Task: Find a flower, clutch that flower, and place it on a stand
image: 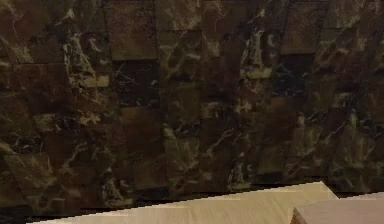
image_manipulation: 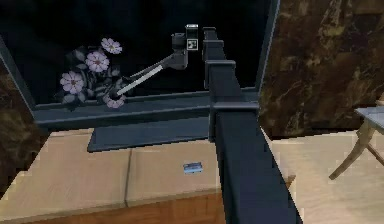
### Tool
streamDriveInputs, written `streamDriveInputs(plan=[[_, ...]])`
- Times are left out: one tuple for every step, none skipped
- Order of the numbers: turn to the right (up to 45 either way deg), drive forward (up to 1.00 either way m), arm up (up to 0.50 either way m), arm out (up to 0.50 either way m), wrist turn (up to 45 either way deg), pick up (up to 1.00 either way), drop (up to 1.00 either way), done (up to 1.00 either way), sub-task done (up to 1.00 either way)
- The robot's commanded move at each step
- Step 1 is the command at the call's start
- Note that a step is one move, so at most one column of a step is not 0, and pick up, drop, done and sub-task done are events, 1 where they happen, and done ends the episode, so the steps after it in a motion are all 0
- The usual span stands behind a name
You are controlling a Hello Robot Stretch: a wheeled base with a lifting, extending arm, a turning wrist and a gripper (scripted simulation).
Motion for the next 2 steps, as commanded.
streamDriveInputs(plan=[[0.0,0.00,0.00,0.00,45.0,0.00,0.00,0.00,0.00],[0.0,0.00,0.00,0.00,45.0,0.00,0.00,0.00,0.00]])
